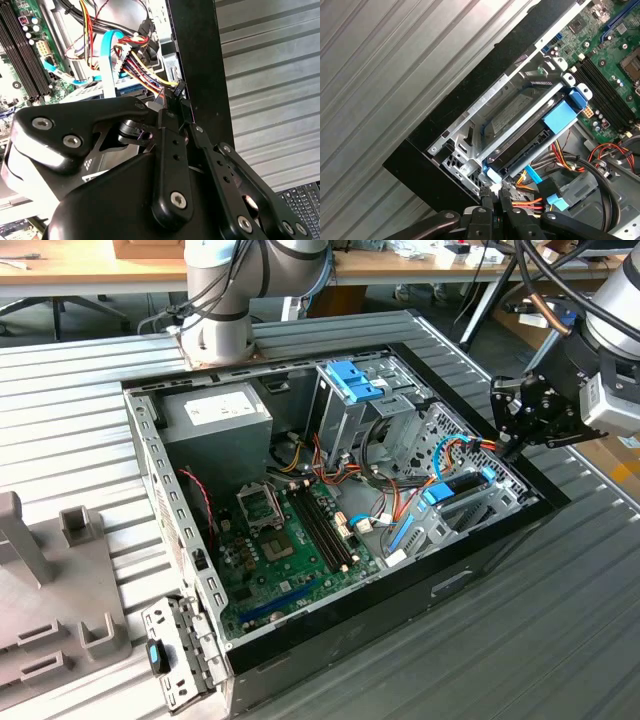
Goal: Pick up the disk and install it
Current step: 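Insert the first disk wire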
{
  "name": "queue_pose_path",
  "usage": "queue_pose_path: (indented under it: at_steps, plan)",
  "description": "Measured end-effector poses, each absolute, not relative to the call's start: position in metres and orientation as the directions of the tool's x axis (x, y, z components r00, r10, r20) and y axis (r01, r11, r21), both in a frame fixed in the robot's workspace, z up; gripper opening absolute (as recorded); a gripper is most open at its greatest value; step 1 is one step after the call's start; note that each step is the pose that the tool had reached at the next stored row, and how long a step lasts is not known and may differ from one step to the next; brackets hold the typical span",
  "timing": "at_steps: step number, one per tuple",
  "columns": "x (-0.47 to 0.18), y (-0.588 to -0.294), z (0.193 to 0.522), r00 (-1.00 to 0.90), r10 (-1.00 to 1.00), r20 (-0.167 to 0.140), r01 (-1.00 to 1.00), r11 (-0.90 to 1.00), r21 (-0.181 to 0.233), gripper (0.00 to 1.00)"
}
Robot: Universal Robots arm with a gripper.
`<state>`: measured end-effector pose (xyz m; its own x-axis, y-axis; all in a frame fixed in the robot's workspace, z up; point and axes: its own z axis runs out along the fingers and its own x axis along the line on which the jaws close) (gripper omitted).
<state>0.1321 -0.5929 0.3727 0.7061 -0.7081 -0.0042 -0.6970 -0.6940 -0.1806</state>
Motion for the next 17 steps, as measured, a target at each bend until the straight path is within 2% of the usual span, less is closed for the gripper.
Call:
queue_pose_path:
  at_steps: [17]
  plan:
    - [0.12,-0.593,0.372,0.543,-0.84,-0.004,-0.826,-0.534,-0.181,0.17]
